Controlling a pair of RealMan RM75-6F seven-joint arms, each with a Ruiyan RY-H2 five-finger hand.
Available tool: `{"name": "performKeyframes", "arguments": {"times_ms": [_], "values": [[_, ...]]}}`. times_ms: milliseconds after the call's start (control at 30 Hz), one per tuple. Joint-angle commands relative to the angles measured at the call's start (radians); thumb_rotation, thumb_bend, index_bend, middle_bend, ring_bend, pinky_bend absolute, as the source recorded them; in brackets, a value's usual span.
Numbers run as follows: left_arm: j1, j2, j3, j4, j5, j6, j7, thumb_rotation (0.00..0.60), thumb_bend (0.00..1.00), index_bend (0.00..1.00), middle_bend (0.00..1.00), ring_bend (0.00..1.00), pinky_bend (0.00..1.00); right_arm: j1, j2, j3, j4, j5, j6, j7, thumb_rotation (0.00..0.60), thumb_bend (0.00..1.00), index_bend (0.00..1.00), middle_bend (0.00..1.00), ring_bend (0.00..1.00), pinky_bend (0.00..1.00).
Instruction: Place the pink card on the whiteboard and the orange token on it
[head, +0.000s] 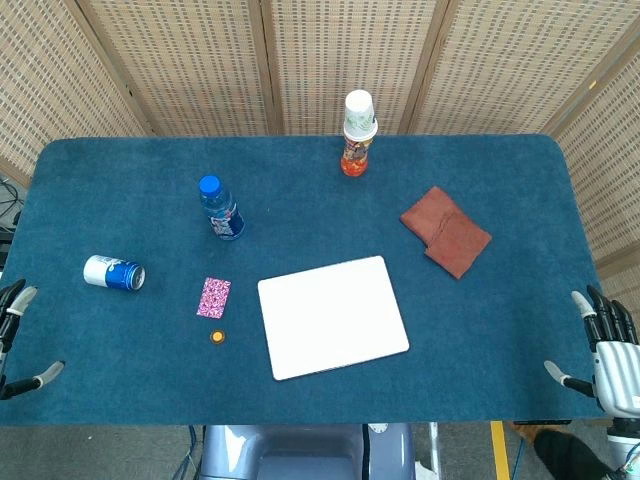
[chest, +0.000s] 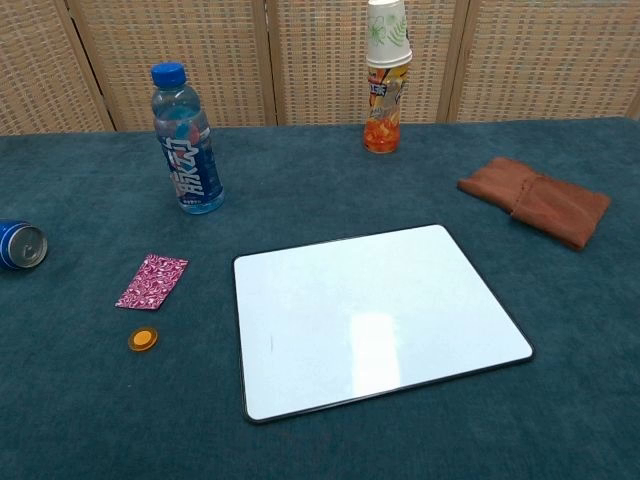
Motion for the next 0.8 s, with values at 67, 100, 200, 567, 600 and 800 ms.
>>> {"name": "performKeyframes", "arguments": {"times_ms": [67, 100, 200, 567, 600, 800], "values": [[-0.004, 0.0, -0.001, 0.0, 0.001, -0.014, 0.003, 0.6, 0.0, 0.0, 0.0, 0.0, 0.0, -0.001, -0.001, 0.0, 0.0, -0.001, 0.003, 0.0, 0.6, 0.04, 0.0, 0.0, 0.0, 0.0], [-0.007, -0.001, -0.001, 0.001, 0.001, -0.021, 0.004, 0.6, 0.0, 0.0, 0.0, 0.0, 0.0, -0.001, -0.002, 0.0, 0.001, -0.002, 0.005, 0.0, 0.6, 0.04, 0.0, 0.0, 0.0, 0.0], [-0.024, -0.008, -0.003, 0.01, 0.003, -0.052, 0.007, 0.6, 0.0, 0.0, 0.0, 0.0, 0.0, -0.003, -0.005, 0.001, 0.005, -0.005, 0.011, 0.002, 0.6, 0.05, 0.0, 0.0, 0.0, 0.0], [-0.246, -0.047, -0.069, 0.027, -0.061, -0.398, -0.019, 0.6, 0.0, 0.0, 0.0, 0.0, 0.0, 0.002, -0.002, 0.002, 0.002, 0.002, -0.003, 0.004, 0.6, 0.05, 0.0, 0.0, 0.0, 0.0], [-0.279, -0.056, -0.076, 0.032, -0.068, -0.448, -0.027, 0.6, 0.0, 0.0, 0.0, 0.0, 0.0, 0.002, -0.001, 0.002, 0.001, 0.003, -0.004, 0.004, 0.6, 0.04, 0.0, 0.0, 0.0, 0.0], [-0.425, -0.114, -0.114, 0.074, -0.126, -0.662, -0.003, 0.6, 0.06, 0.0, 0.0, 0.0, 0.0, 0.003, 0.0, 0.002, -0.002, 0.006, -0.009, 0.006, 0.6, 0.05, 0.0, 0.0, 0.0, 0.0]]}}
